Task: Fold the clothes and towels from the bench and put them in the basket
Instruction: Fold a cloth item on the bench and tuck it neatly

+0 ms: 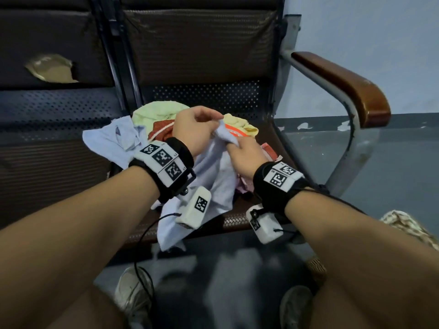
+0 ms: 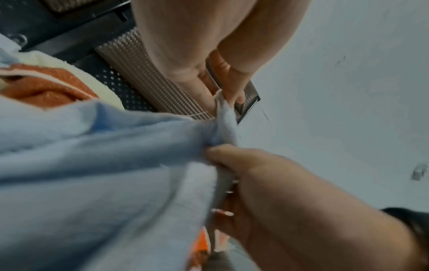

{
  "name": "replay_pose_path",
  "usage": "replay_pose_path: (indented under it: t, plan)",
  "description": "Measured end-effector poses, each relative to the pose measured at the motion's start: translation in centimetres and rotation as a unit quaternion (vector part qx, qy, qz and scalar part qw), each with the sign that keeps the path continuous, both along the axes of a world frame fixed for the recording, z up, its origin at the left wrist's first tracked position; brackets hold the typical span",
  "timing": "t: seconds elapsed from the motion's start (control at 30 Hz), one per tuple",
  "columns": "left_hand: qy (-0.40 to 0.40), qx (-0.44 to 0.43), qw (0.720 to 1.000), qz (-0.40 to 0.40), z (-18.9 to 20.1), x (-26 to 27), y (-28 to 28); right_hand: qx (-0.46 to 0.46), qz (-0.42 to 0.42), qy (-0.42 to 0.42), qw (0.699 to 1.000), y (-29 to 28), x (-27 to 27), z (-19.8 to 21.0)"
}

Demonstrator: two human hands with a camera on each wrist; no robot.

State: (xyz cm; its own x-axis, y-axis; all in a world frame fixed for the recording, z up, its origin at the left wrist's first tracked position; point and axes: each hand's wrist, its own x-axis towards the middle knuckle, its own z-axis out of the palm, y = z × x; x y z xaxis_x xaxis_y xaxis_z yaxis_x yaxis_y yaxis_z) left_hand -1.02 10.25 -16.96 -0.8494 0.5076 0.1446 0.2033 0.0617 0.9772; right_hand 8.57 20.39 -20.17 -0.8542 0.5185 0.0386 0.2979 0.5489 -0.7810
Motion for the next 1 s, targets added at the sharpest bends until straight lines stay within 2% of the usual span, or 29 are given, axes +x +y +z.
replay_pose_path:
  t: [0.07,0.13,0.17,0.2,0.33,0.43,0.5,0.57,0.6,0.67,0.7,0.77,0.83,0.9,1.0]
  plan:
    - [0.096,-0.067,0.993,-0.034,0.3,-0.4,-0.7,-0.043,0.010,0.068,0.997,0.3,0.0,0.8]
    - [0.219,-0.165,0.952,-0.140,0.3,-0.5,-1.3,-0.053,0.042,0.123,0.990,0.5,-0.1,1.5]
    - [0.249,-0.209,0.928,-0.182,0.0,-0.5,-1.5,-0.042,0.045,0.139,0.988,0.8,-0.1,1.8]
    - [0.248,-0.243,0.918,-0.193,-0.3,-0.5,-1.6,-0.031,0.036,0.150,0.988,1.2,-0.1,2.1]
    - [0.273,-0.278,0.914,-0.114,-1.4,-2.7,-1.8,-0.016,-0.067,0.200,0.977,3.9,0.8,3.2]
    - [0.324,-0.335,0.882,-0.074,-1.3,-4.2,-2.0,-0.014,-0.159,0.207,0.965,5.8,2.1,3.0]
    - [0.327,-0.374,0.867,-0.053,-1.3,-4.3,-1.9,-0.010,-0.174,0.185,0.967,6.3,2.8,2.4]
    - [0.285,-0.378,0.880,-0.039,-1.1,-3.9,-1.3,0.021,-0.154,0.133,0.979,6.4,3.3,1.7]
    - [0.241,-0.351,0.904,-0.030,-0.8,-3.6,-1.0,0.038,-0.139,0.106,0.984,6.2,3.5,1.6]
    - [0.106,-0.231,0.967,-0.025,0.0,-2.8,-0.5,0.055,-0.117,0.082,0.988,6.0,3.7,1.4]
    - [0.029,-0.159,0.986,-0.038,0.7,-2.3,-0.3,0.049,-0.114,0.085,0.989,5.8,3.8,1.5]
    - [-0.056,-0.050,0.995,-0.071,1.8,-1.4,0.2,0.032,-0.113,0.109,0.987,5.4,3.9,1.9]
    - [-0.047,-0.033,0.997,-0.058,2.4,-0.7,0.5,0.040,-0.102,0.141,0.984,5.0,4.0,2.0]
    - [-0.017,-0.051,0.998,-0.045,2.4,-0.2,0.7,0.045,-0.090,0.179,0.979,4.5,4.1,2.2]
    - [-0.026,-0.078,0.996,-0.044,2.3,0.3,0.8,0.079,-0.060,0.206,0.974,3.9,4.5,2.5]
